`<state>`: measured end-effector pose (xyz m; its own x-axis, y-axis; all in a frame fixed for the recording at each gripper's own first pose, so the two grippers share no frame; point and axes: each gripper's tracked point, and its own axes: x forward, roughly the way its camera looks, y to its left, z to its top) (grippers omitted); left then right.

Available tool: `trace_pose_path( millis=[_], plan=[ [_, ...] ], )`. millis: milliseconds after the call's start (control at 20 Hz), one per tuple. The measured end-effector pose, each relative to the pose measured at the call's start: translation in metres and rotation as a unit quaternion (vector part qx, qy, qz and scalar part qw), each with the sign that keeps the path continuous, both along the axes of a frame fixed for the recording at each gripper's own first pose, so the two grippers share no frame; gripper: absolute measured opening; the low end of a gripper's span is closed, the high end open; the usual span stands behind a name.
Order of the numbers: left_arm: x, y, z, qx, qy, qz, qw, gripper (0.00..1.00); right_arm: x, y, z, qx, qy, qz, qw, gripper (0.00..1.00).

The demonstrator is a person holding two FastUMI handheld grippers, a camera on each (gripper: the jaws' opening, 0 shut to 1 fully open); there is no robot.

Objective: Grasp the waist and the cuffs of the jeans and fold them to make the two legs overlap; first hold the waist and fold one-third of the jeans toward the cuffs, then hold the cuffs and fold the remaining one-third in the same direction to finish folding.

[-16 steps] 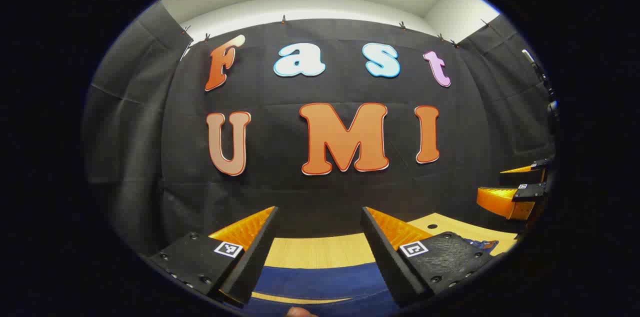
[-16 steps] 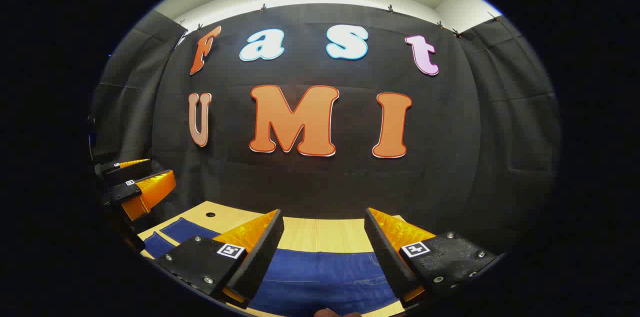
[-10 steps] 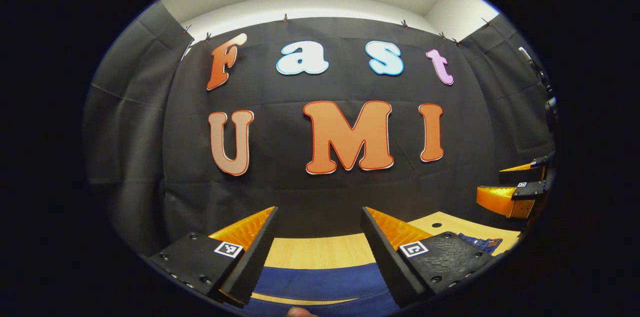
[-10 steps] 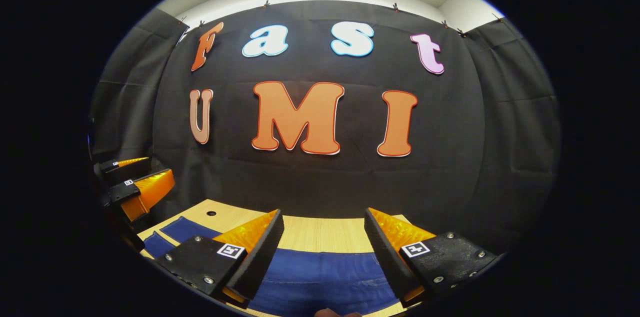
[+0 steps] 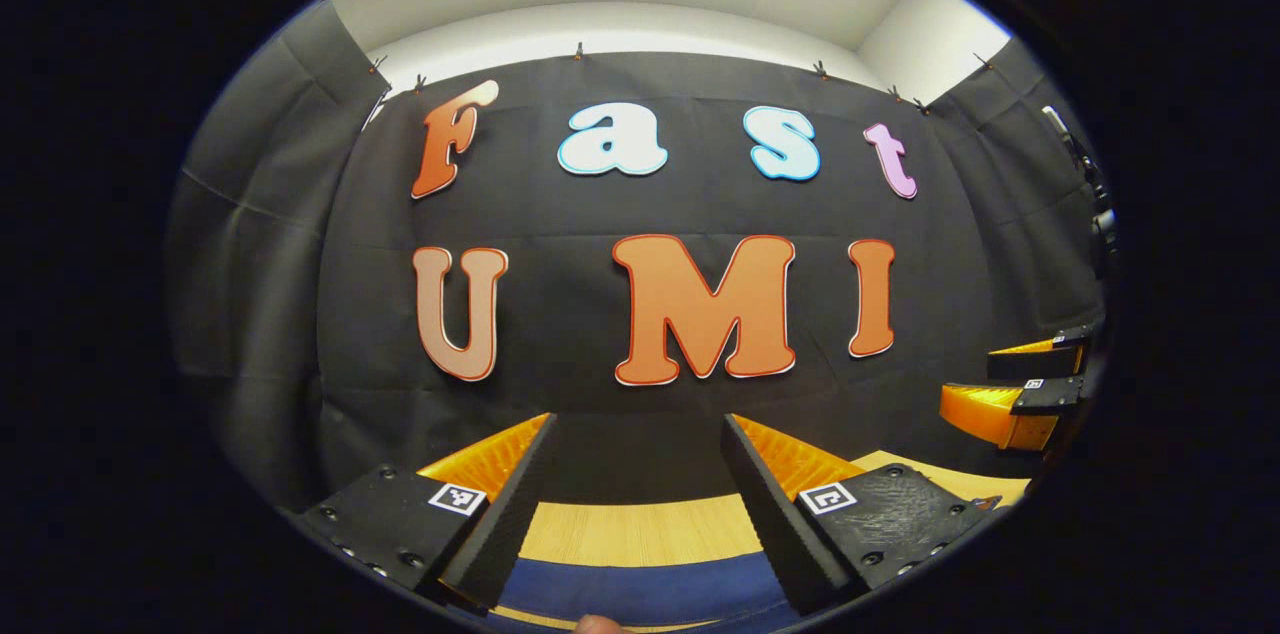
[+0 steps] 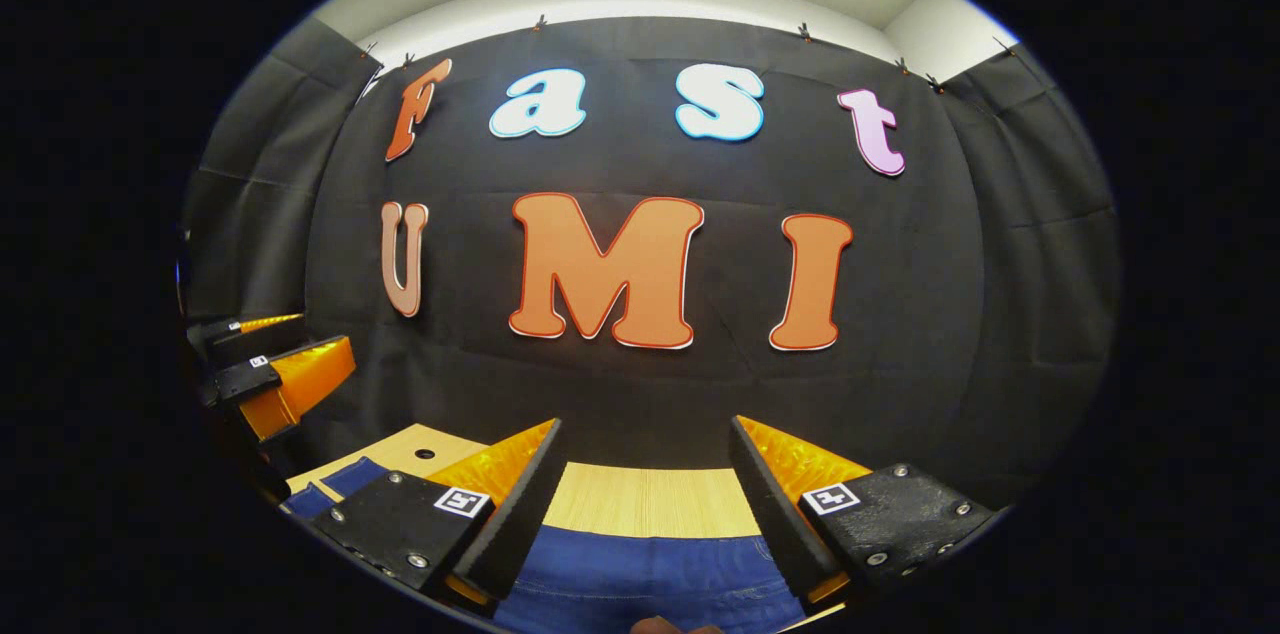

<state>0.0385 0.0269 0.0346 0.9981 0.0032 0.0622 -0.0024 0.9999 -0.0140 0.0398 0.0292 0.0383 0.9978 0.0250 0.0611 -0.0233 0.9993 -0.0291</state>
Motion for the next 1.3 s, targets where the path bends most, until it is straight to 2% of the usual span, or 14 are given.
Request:
trace_pose_path(
  millis=[150, 250, 350, 450, 600, 750, 850, 950, 1300],
  plan=[
    [0.000, 0.004, -0.013, 0.013, 0.009, 0.009, 1.000, 0.98, -0.002, 0.001, -0.010, -0.003, 0.014, 0.002, 1.000, 0.98],
    [-0.001, 0.013, -0.017, 0.016, 0.012, 0.014, 1.000, 0.99, -0.005, -0.004, -0.017, 0.004, 0.021, -0.004, 1.000, 1.00],
    [-0.005, 0.028, -0.025, 0.015, 0.022, 0.027, 0.999, 0.99, -0.005, -0.016, -0.024, 0.007, 0.033, -0.019, 0.999, 0.98],
    [-0.011, 0.045, -0.035, -0.003, 0.034, 0.039, 0.999, 0.99, -0.005, -0.030, -0.029, 0.010, 0.038, -0.034, 0.999, 0.98],
    [-0.014, 0.055, -0.049, -0.044, 0.051, 0.031, 0.997, 0.99, -0.001, -0.047, -0.041, 0.025, 0.058, -0.050, 0.997, 0.98],
    [-0.016, 0.093, -0.059, -0.007, 0.065, 0.087, 0.994, 1.00, 0.003, -0.058, -0.053, 0.032, 0.076, -0.059, 0.995, 0.98],
    [-0.017, 0.097, -0.077, -0.021, 0.090, 0.093, 0.991, 0.99, 0.006, -0.058, -0.065, 0.057, 0.096, -0.052, 0.992, 0.98],
    [-0.020, 0.110, -0.105, -0.048, 0.126, 0.104, 0.985, 0.99, 0.009, -0.060, -0.083, 0.087, 0.126, -0.045, 0.987, 0.98],
    [-0.053, 0.163, -0.176, -0.116, 0.221, 0.150, 0.957, 0.98, 0.004, -0.096, -0.142, 0.150, 0.215, -0.074, 0.962, 0.97]
  ],
)
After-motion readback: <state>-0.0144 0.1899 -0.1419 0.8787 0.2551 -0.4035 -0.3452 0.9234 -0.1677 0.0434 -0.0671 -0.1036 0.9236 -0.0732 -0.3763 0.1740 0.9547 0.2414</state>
